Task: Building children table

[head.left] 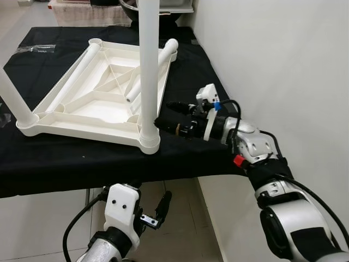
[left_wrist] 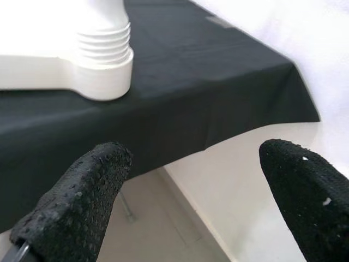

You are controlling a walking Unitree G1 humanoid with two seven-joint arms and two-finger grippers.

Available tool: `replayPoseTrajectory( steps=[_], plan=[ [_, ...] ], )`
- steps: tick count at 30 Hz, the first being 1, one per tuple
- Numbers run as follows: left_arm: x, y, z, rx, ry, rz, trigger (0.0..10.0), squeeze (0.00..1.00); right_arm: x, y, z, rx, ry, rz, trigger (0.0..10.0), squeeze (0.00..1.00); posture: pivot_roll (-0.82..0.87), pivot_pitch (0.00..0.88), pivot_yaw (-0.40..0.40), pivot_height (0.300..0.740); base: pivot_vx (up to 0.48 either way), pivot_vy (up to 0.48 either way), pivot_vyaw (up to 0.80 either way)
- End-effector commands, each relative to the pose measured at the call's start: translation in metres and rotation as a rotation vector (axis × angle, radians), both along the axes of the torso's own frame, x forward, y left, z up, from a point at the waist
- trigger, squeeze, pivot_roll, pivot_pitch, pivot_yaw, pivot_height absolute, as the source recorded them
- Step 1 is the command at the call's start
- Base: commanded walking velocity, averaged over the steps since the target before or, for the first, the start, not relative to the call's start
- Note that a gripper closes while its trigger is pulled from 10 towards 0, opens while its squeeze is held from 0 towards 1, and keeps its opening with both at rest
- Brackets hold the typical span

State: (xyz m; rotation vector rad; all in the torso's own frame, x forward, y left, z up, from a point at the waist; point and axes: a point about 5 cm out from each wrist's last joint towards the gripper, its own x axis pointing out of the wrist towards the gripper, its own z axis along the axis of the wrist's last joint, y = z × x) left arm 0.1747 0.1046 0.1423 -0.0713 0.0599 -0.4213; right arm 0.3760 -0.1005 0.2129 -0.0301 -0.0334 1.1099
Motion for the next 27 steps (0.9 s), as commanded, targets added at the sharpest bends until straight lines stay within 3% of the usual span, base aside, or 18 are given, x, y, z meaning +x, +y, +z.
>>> replayPoseTrajectory(
  steps=[1,5,6,7,10,12,16,23,27],
  plan=[
    [-0.001,0.001,-0.004,0.021,0.025,0.013,10.0,0.0,-0.002,-0.006,-0.012,-0.013,0.027,-0.047,10.0,0.0,0.14,0.163,-0.103,0.74,0.0,0.0,0.0],
    [0.001,0.002,-0.005,0.024,0.028,0.025,10.0,0.0,-0.004,-0.019,-0.025,-0.012,0.051,-0.143,10.0,0.0,0.14,0.158,-0.102,0.74,0.0,0.0,0.0],
    [0.002,0.002,-0.006,0.026,0.031,0.029,10.0,0.0,-0.003,-0.034,-0.034,-0.014,0.053,-0.267,10.0,0.0,0.13,0.15,-0.1,0.74,0.0,0.0,0.0],
    [0.002,0.002,-0.006,0.026,0.031,0.029,10.0,0.0,-0.003,-0.034,-0.034,-0.014,0.053,-0.267,10.0,0.0,0.13,0.15,-0.1,0.74,0.0,0.0,0.0],
    [0.007,0.007,-0.008,0.018,0.034,0.065,10.0,0.0,-0.004,-0.069,-0.047,0.016,0.071,-0.578,10.0,0.0,0.12,0.141,-0.098,0.74,0.0,0.0,0.0],
    [0.007,0.008,-0.008,0.015,0.033,0.077,10.0,0.0,-0.005,-0.075,-0.047,0.035,0.073,-0.63,10.0,0.0,0.12,0.141,-0.098,0.74,0.0,0.0,0.0],
    [0.014,0.025,-0.008,0.044,0.008,0.195,10.0,0.0,-0.017,-0.096,-0.051,0.032,-0.054,-0.93,10.0,0.0,0.12,0.119,-0.097,0.74,0.0,0.0,0.0],
    [0.019,0.045,-0.006,0.094,-0.031,0.357,10.0,0.0,-0.049,-0.091,-0.068,0.079,-0.079,-1.076,10.0,0.0,0.12,0.105,-0.1,0.74,0.0,0.0,0.0],
    [0.021,0.046,-0.007,0.098,-0.032,0.361,10.0,0.0,-0.053,-0.083,-0.075,0.065,-0.057,-1.072,10.0,0.0,0.12,0.093,-0.095,0.74,0.0,0.149,0.0]
  ],
)
